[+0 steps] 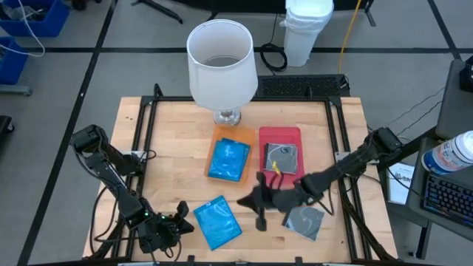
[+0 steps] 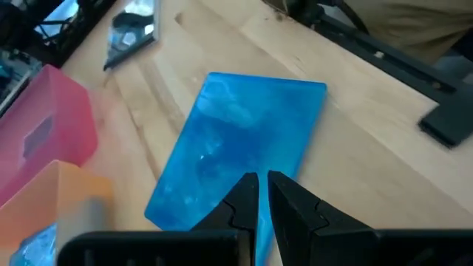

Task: Pick & place jewel cases by type
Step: Adjust the orange bin

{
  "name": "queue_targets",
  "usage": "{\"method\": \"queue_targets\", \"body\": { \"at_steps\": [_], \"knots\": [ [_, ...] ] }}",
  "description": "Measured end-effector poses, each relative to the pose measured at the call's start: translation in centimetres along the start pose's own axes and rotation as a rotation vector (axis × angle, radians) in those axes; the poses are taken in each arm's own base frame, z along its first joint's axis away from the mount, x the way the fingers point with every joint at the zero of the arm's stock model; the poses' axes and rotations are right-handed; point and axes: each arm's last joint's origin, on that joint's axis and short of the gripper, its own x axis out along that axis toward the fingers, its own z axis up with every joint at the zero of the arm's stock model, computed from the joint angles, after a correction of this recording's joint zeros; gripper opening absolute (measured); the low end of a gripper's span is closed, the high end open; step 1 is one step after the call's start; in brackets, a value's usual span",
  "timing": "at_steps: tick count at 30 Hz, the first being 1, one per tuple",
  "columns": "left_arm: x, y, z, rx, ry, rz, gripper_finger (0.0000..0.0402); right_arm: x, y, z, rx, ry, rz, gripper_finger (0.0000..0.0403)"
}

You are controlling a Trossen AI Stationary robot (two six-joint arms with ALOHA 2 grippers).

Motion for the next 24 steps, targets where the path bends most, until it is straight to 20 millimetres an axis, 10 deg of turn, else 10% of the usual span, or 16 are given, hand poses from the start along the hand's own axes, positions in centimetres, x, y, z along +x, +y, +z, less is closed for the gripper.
{"method": "queue_targets", "body": {
  "at_steps": [9, 24],
  "knots": [
    [1.2, 2.3, -0.1, -0.131, 0.024, 0.136, 0.0042, -0.7, 2.5, -3.7, -0.359, -0.113, -0.092, 0.0003],
    [2.2, 4.3, -0.5, -0.098, 0.063, 0.203, 0.0042, -0.8, -1.6, -6.4, -0.446, -0.168, -0.078, 0.0001]
  ]
}}
